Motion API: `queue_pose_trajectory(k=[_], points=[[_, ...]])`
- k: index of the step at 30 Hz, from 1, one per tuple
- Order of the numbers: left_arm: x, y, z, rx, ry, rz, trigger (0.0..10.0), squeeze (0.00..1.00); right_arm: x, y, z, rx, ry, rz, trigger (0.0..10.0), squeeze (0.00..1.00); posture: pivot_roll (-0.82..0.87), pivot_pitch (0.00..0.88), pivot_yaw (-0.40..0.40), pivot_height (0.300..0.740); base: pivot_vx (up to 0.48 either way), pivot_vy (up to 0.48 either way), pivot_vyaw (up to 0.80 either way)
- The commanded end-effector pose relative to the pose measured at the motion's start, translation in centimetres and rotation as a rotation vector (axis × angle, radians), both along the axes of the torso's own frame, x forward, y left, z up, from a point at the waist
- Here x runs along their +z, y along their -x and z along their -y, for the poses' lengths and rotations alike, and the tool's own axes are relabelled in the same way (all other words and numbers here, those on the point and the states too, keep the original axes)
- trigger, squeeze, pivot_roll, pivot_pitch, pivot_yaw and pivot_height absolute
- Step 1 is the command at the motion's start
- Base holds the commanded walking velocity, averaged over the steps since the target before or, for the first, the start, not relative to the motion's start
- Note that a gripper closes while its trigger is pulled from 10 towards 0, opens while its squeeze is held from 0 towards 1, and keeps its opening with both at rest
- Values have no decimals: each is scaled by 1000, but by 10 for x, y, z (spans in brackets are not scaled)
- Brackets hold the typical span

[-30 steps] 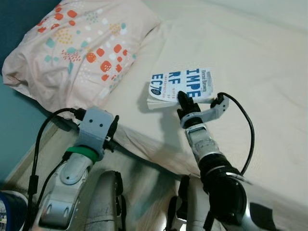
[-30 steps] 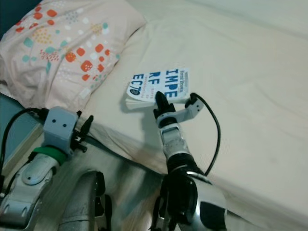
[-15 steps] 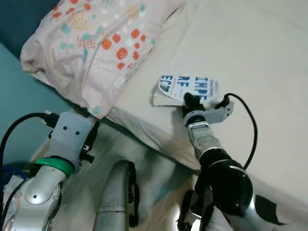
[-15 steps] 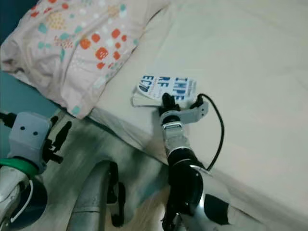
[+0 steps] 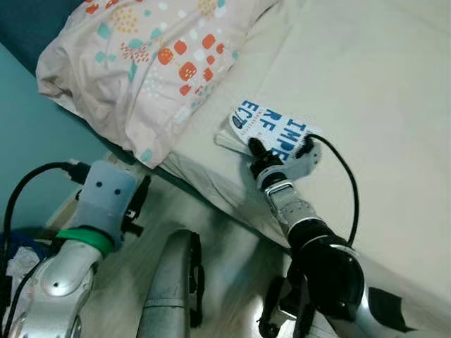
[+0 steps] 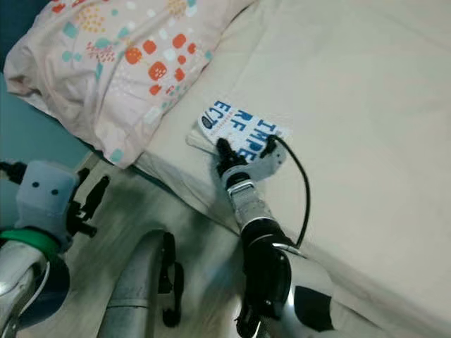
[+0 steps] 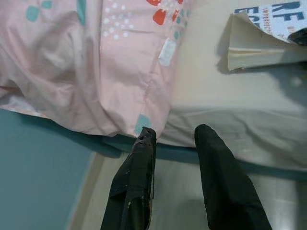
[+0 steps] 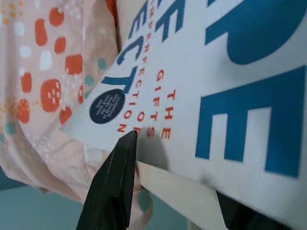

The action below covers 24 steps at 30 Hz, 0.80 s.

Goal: Clean up the room

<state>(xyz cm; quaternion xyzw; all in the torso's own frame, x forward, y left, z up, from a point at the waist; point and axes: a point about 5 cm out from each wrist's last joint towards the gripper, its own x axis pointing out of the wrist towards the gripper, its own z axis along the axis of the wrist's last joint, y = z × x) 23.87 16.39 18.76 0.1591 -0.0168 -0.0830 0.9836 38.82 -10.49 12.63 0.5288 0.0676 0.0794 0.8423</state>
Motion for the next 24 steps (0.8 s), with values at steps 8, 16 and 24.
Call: queue_pose_trajectory(k=[8,16,24], points=[[-13,-18,16,-26,49,-18,10000,0,-34,18,13,18,3,-43,10000,0,219,248,33,596,0,0,0],[-16,-33,29,-50,78,2,10000,0,-45,27,17,80,29,-23,10000,0,156,198,12,596,0,0,0],[-16,-45,41,-67,106,35,10000,0,-48,50,3,327,340,194,10000,0,92,136,-22,596,0,0,0]])
